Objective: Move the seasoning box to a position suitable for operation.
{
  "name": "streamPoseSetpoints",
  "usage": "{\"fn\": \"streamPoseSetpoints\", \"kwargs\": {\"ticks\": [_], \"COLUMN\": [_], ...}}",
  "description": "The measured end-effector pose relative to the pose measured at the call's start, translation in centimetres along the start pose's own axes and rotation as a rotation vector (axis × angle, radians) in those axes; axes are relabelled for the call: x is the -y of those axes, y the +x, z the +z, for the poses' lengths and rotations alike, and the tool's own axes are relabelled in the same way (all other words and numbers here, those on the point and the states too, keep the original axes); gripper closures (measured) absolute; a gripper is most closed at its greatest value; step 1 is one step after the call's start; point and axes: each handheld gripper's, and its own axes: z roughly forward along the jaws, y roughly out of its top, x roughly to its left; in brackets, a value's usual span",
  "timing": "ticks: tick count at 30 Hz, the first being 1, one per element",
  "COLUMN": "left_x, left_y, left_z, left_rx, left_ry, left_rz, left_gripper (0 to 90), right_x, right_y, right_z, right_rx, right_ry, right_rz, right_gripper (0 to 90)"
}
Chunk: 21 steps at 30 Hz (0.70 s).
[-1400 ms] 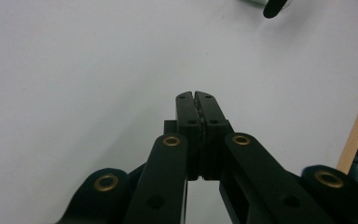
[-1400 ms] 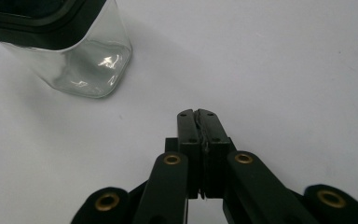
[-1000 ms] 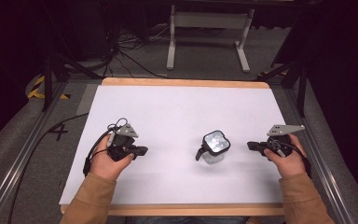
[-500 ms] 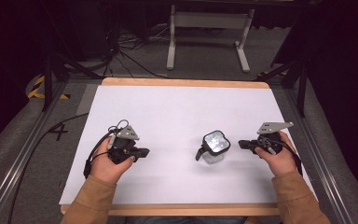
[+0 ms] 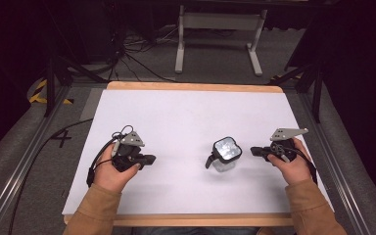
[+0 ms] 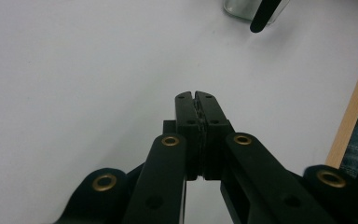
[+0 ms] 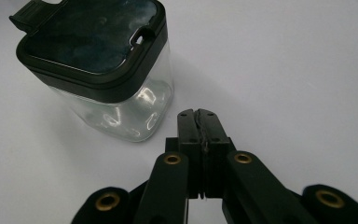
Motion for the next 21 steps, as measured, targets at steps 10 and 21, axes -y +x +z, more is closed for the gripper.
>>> {"fn": "streamPoseSetpoints", "kwargs": {"ticks": [10, 21], "left_x": [0.0, 0.0], "left_y": [-0.1, 0.0], "left_z": [0.3, 0.4], "left_rx": [0.003, 0.007], "left_ry": [0.012, 0.013], "left_rz": [0.002, -0.001], "left_gripper": [88.5, 88.3], "right_x": [-0.7, -0.9], "right_y": [0.8, 1.7], "right_z": [1.9, 3.6], "right_rx": [-0.009, -0.021], "right_ry": [0.017, 0.059], "right_rz": [-0.034, -0.06], "right_gripper": [89.5, 89.6]}}
